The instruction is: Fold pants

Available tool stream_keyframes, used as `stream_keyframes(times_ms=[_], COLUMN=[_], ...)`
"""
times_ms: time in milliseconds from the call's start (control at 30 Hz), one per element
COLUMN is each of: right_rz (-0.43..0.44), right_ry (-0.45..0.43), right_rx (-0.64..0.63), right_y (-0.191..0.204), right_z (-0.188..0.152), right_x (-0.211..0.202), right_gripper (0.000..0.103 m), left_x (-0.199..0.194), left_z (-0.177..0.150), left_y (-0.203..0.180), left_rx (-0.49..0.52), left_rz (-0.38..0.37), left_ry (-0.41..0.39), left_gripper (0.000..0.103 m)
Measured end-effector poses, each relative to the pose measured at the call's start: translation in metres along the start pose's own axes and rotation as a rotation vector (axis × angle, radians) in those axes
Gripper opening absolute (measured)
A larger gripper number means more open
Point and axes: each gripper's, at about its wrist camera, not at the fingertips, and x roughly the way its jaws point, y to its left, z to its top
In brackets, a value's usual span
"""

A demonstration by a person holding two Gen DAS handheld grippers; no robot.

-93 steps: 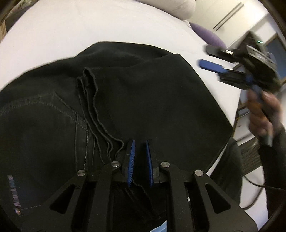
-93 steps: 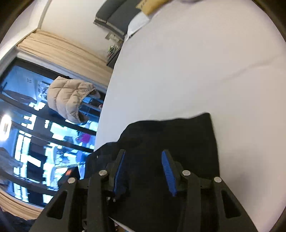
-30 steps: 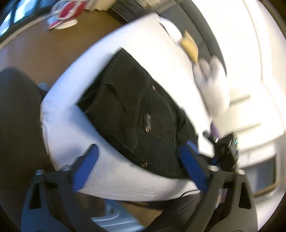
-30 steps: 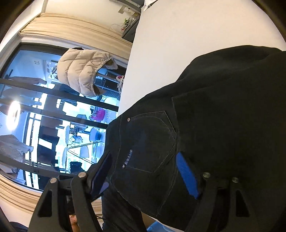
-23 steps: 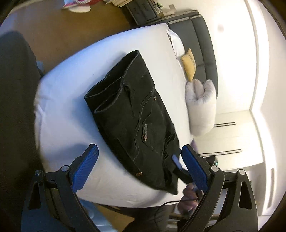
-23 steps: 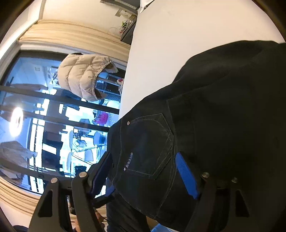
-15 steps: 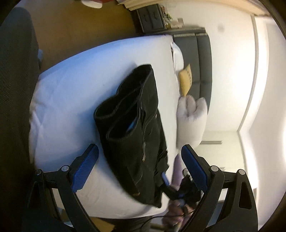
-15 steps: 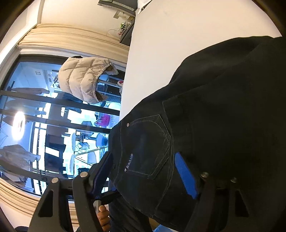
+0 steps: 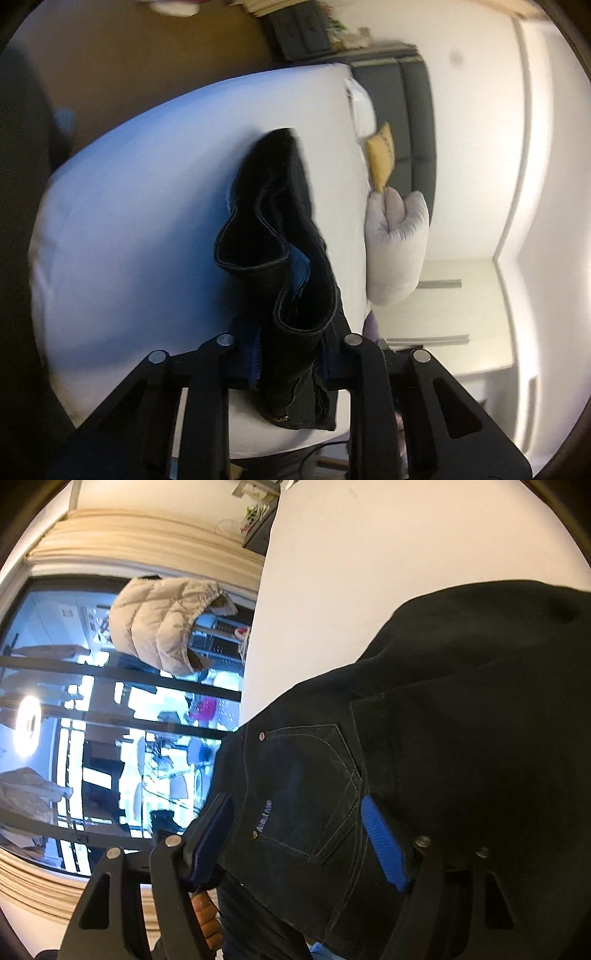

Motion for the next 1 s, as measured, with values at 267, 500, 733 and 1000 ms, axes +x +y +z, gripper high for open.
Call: stream_keyframes(times_ms=[267, 500, 733, 1000], right_rz=[-0.031, -0.025, 0.198, 0.22], right_ry=[0.08, 0.039, -0.071, -0.081], right_rx=[0.044, 0.026, 0.102, 0.055], right_y=[-0.021, -0.014, -0.023, -0.029], right_z=[0.004, -0.002, 0.018, 0.028], right_x=[0.042, 0.032, -0.042, -0.083], right_gripper=[0.076, 0.076, 0.079, 0.093], left_x=[0.009, 0.032, 0.089, 0.173], left_z=[0.002, -0.018, -0.079, -0.167], left_y=[-0.059, -0.124, -0.186, -0.21], left_rx=[0.217, 0.434, 0.688, 0.888], left_rz=[0.028, 0.033, 0.047, 0.105], left_ry=[0.01, 0.053, 0.177, 0.392], left_gripper=[0.017, 0.017, 0.017, 0.017])
